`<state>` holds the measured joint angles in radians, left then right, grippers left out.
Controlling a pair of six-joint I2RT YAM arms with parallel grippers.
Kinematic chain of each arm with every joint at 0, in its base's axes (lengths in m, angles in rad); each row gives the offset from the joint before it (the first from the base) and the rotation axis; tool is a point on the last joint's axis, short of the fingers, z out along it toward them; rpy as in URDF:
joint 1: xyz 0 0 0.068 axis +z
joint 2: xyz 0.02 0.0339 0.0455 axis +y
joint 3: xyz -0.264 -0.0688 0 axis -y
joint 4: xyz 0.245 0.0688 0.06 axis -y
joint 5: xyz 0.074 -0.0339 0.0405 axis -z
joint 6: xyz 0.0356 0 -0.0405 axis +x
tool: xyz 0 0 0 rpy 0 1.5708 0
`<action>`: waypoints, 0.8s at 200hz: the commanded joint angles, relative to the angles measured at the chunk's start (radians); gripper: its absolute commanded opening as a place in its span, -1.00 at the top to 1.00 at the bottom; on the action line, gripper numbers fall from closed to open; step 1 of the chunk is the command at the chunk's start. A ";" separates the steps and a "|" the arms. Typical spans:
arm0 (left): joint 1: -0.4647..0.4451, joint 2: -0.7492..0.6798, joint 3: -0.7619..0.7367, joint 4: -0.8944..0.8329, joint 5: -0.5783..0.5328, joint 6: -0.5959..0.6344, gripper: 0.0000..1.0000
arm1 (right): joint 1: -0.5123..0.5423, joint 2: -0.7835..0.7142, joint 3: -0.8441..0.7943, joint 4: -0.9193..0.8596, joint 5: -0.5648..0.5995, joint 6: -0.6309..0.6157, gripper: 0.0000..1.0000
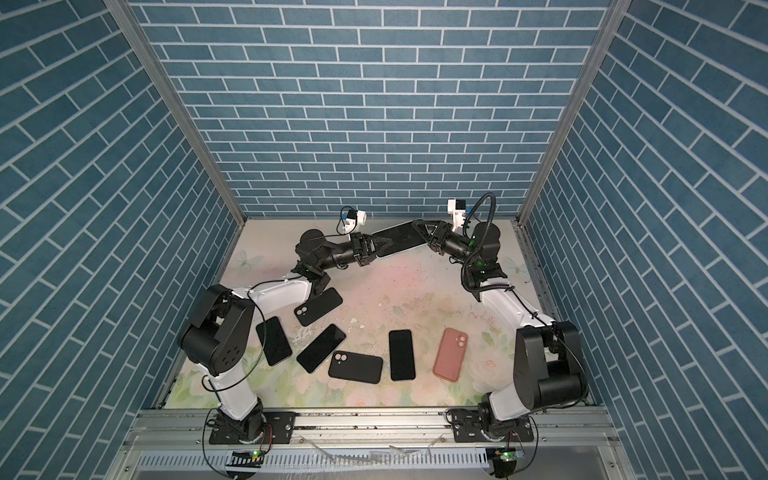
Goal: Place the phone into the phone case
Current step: 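Raise the cased phone upright between both grippers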
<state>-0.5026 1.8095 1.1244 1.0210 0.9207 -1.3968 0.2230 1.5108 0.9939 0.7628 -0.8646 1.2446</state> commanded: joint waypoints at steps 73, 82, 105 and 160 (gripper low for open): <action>-0.005 -0.010 0.010 0.050 0.012 -0.010 0.82 | -0.008 0.118 0.127 0.094 -0.056 0.049 0.69; -0.005 -0.009 0.011 0.047 0.012 -0.008 0.81 | -0.008 0.118 0.125 0.079 -0.057 0.037 0.78; -0.005 -0.012 0.014 0.033 0.011 0.007 0.82 | -0.008 0.103 0.119 0.008 -0.058 -0.015 0.96; -0.005 -0.025 0.012 -0.011 0.019 0.045 0.84 | -0.008 0.046 0.133 -0.261 -0.044 -0.208 1.00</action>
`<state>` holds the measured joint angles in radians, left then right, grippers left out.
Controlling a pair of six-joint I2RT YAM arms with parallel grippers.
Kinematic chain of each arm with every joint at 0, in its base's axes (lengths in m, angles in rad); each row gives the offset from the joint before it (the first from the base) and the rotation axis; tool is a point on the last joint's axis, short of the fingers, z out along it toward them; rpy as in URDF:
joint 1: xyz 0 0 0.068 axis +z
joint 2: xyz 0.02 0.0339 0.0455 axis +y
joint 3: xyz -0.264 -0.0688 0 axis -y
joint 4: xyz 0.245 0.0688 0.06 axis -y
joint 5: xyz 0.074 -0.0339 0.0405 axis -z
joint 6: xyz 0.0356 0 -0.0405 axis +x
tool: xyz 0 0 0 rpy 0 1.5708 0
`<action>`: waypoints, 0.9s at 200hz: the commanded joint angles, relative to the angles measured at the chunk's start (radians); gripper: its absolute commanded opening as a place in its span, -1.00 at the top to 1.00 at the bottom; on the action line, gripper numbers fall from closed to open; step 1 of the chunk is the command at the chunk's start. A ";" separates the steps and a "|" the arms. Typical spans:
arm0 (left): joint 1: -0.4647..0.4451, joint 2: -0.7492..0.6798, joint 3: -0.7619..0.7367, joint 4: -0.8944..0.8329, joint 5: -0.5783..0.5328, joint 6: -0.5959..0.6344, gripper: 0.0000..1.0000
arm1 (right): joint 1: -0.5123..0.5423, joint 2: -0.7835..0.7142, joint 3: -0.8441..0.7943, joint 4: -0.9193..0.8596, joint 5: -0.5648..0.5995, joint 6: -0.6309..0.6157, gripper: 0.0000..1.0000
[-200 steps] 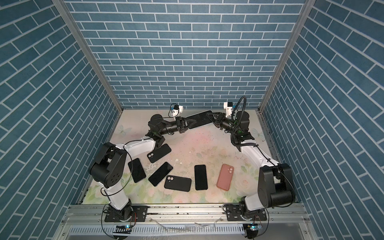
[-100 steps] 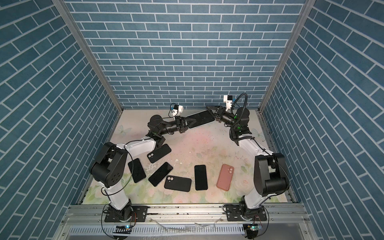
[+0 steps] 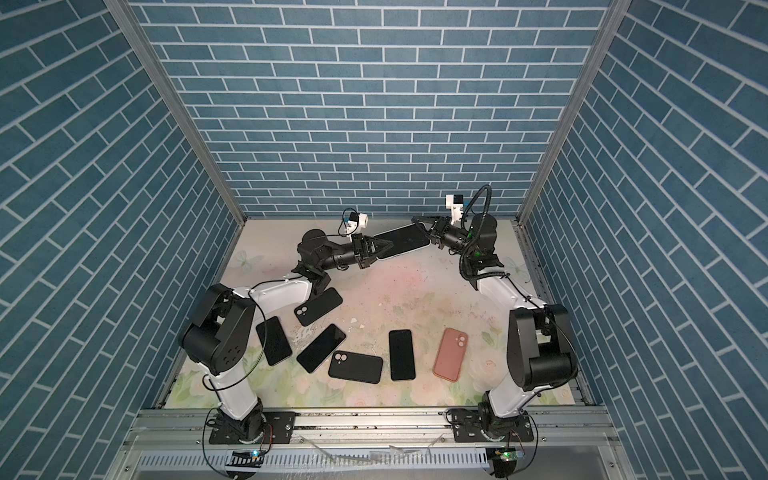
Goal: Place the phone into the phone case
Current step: 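Raise the cased phone upright between both grippers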
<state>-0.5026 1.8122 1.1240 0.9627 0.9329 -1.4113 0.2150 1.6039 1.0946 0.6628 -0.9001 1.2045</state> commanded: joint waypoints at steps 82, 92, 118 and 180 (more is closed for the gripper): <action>-0.004 -0.042 0.032 -0.046 0.048 0.126 0.90 | -0.073 -0.099 0.087 -0.339 -0.283 -0.223 0.16; -0.004 -0.046 0.038 -0.072 0.049 0.143 0.90 | -0.074 -0.107 0.071 -0.338 -0.292 -0.223 0.21; -0.004 -0.047 0.048 -0.128 0.052 0.177 0.90 | -0.074 -0.117 0.043 -0.324 -0.290 -0.224 0.49; -0.004 -0.059 0.079 -0.232 0.050 0.234 0.75 | -0.072 -0.100 0.027 -0.304 -0.303 -0.221 0.96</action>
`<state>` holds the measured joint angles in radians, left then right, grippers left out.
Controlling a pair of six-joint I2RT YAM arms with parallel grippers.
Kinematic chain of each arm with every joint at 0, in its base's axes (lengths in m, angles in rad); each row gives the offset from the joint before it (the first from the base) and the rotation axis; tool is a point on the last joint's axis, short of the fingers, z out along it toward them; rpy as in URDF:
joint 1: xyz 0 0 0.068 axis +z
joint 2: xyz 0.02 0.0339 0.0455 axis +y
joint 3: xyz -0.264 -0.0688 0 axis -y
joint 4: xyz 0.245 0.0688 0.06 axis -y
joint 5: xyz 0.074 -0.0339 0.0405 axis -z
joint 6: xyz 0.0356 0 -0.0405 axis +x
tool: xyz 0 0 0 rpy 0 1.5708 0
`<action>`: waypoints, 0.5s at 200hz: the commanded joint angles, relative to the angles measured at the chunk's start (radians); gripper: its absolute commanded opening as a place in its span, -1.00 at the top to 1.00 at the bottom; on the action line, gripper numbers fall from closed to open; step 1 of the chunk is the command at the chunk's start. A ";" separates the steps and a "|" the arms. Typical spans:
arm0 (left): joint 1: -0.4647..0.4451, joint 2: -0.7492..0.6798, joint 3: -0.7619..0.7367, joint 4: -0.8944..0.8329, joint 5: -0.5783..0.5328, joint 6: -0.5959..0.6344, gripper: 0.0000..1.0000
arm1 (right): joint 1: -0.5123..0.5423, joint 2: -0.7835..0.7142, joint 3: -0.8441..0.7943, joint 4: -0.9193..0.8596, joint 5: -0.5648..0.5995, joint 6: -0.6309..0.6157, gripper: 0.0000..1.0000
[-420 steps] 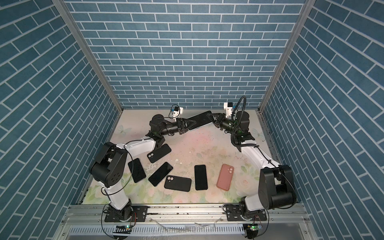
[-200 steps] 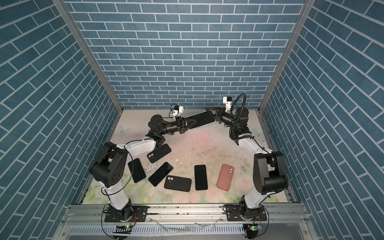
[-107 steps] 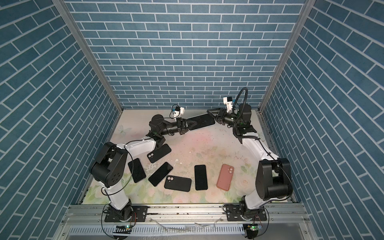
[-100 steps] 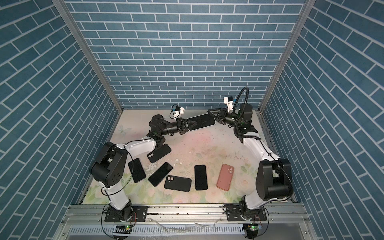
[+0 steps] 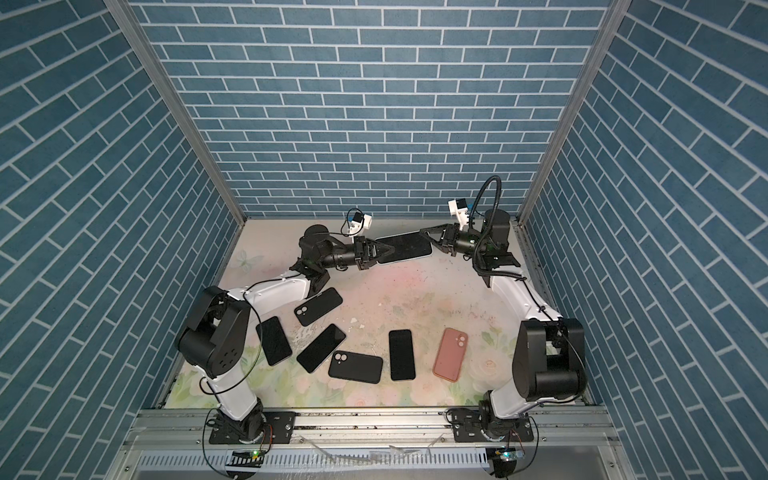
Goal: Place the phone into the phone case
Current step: 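Raise the cased phone upright between both grippers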
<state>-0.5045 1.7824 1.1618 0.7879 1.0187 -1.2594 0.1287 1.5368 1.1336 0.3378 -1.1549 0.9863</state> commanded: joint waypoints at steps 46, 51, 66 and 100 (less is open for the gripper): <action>-0.002 -0.042 0.063 -0.138 -0.049 0.133 0.06 | 0.009 -0.060 -0.015 -0.006 0.001 -0.021 1.00; -0.002 -0.047 0.066 -0.156 -0.052 0.147 -0.02 | 0.008 -0.066 -0.014 -0.023 0.017 -0.034 1.00; 0.000 -0.064 0.071 -0.217 -0.064 0.206 -0.27 | 0.003 -0.090 -0.004 -0.107 0.072 -0.095 1.00; 0.014 -0.110 0.054 -0.316 -0.114 0.287 -0.95 | -0.003 -0.133 -0.002 -0.193 0.172 -0.151 1.00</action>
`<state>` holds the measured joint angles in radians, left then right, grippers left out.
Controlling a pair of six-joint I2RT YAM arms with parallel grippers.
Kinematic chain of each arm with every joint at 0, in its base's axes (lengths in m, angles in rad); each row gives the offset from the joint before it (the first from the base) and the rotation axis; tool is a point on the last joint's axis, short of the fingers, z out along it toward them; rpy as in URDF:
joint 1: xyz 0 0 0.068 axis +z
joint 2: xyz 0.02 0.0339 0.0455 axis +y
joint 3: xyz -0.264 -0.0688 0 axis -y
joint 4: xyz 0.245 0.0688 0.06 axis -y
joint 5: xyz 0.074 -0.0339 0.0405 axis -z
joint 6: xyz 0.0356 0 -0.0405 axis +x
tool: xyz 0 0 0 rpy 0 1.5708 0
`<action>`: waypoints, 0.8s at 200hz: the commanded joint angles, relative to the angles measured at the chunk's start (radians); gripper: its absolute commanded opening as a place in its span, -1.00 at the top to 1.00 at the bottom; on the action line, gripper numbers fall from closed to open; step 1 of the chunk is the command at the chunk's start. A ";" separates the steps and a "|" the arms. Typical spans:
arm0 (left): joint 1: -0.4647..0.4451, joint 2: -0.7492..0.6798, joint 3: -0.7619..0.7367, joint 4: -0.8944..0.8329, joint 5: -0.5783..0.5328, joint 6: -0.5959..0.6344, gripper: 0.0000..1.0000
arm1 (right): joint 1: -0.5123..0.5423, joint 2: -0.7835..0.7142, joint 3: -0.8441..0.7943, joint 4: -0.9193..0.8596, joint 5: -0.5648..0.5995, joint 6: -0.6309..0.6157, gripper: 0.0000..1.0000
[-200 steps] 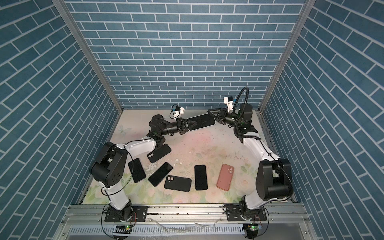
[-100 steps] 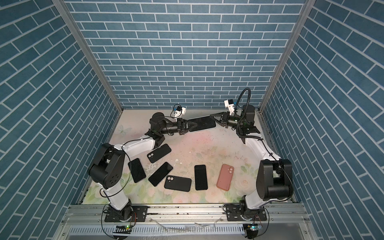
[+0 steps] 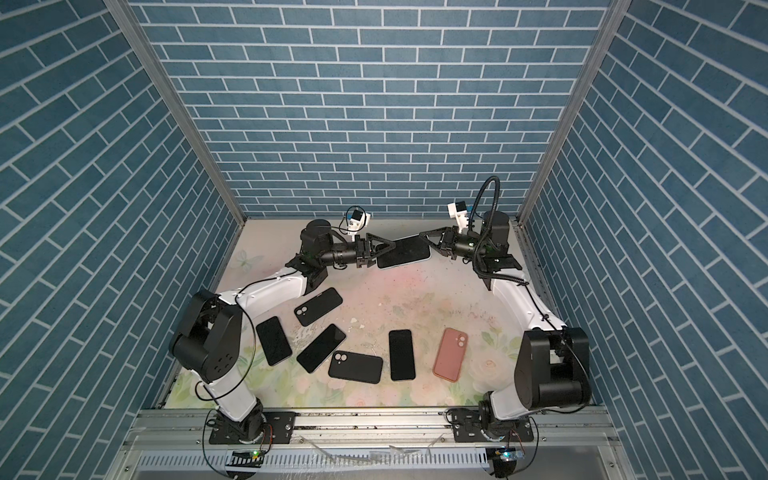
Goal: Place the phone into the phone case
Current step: 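Open the left gripper and withdraw it while the right holds the cased phone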
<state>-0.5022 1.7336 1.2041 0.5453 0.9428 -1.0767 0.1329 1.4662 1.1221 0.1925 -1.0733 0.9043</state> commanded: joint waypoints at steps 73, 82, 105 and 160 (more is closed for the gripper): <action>0.104 -0.228 -0.006 -0.617 -0.414 0.416 -0.99 | -0.009 -0.096 -0.042 -0.075 0.201 -0.080 1.00; 0.116 -0.246 -0.003 -0.667 -0.450 0.447 -0.99 | -0.006 -0.091 -0.051 -0.076 0.212 -0.086 1.00; 0.140 -0.280 0.013 -0.778 -0.530 0.509 -0.99 | 0.007 -0.067 -0.070 -0.079 0.244 -0.108 1.00; 0.181 -0.387 -0.022 -0.815 -0.625 0.597 -0.99 | 0.112 0.075 -0.037 -0.112 0.311 -0.171 1.00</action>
<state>-0.3325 1.4109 1.1957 -0.2249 0.3973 -0.5636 0.1989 1.4845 1.0462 0.0673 -0.7818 0.7708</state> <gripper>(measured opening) 0.995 0.124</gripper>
